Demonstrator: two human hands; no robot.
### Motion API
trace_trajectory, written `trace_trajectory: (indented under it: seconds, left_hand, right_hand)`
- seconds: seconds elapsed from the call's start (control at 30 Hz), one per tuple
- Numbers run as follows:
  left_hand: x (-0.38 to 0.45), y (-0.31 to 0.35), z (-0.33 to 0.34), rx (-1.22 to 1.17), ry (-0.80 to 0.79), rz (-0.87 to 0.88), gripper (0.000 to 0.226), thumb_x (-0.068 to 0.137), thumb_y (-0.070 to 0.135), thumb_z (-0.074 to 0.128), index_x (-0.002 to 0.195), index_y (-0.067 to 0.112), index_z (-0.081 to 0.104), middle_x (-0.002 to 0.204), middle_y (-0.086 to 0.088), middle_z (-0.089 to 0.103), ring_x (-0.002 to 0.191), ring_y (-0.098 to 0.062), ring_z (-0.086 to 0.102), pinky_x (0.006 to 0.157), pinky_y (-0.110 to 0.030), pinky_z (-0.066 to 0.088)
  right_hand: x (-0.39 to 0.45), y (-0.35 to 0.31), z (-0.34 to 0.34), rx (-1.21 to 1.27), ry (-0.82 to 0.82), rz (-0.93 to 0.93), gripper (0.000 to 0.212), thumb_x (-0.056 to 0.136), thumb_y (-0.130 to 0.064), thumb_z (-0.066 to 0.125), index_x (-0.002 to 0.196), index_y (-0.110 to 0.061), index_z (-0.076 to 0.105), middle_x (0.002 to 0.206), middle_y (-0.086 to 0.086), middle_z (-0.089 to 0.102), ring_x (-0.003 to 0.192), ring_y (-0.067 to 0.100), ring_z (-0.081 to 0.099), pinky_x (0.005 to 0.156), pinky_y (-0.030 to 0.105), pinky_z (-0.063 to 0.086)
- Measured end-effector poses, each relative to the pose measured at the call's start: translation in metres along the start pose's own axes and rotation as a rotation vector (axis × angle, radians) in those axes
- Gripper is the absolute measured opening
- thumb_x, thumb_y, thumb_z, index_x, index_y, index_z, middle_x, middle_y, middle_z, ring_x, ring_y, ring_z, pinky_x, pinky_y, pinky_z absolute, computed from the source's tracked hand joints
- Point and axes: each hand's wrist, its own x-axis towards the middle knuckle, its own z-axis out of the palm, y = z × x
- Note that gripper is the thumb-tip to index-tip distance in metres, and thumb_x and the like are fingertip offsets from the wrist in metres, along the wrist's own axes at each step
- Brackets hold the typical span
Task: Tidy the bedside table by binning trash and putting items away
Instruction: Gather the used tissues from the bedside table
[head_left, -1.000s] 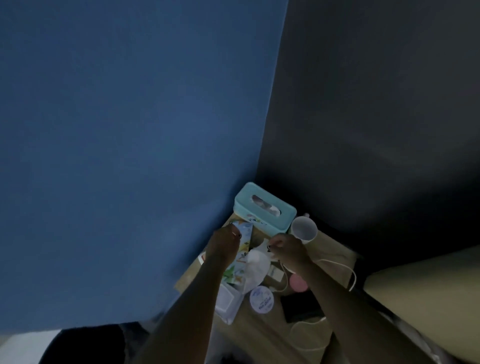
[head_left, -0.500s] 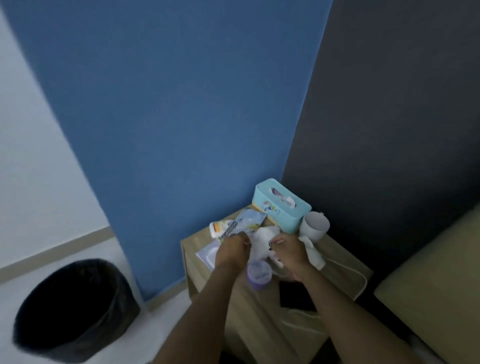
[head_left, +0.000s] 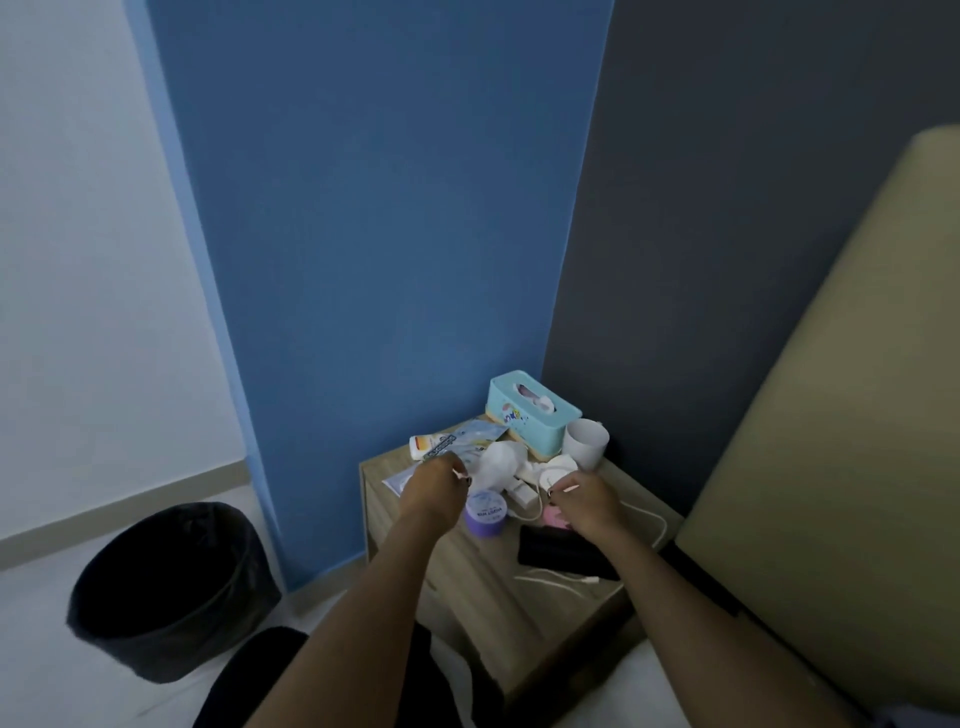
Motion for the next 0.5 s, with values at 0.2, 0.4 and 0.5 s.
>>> trace_trajectory:
  seconds: [0.2,0.4,0.5]
  left_hand:
    - [0.013,-0.004,0.011,0.009,0.018,-0.012,0.024,0.088,0.019,0.058,0.11,0.01,0.061,0.117,-0.013,0.063,0.105,-0.028,0.059,0.084,-0.032,0.047]
    - [0.04,-0.004,0.035,0.009,-0.029,-0.007,0.043,0.088,0.022,0.061,0.127,0.009,0.05,0.133,-0.015,0.051,0.113,-0.029,0.056,0.092,-0.034,0.047]
    - [0.064,0.0,0.046,0.027,-0.052,0.011,0.05,0.088,0.023,0.061,0.133,0.012,0.043,0.138,-0.014,0.046,0.118,-0.031,0.054,0.094,-0.036,0.046]
  right_hand:
    - [0.019,0.025,-0.008,-0.028,0.022,0.009,0.014,0.082,-0.024,0.066,0.069,-0.026,0.063,0.089,0.005,0.074,0.086,0.026,0.069,0.078,0.036,0.057]
    - [0.061,0.026,-0.014,-0.061,0.042,0.008,0.015,0.082,-0.022,0.063,0.093,-0.019,0.071,0.101,0.004,0.072,0.093,0.025,0.065,0.074,0.03,0.05]
    - [0.085,0.021,-0.016,-0.114,0.051,-0.064,0.022,0.086,-0.02,0.061,0.106,-0.014,0.067,0.106,0.006,0.068,0.097,0.025,0.062,0.074,0.029,0.044]
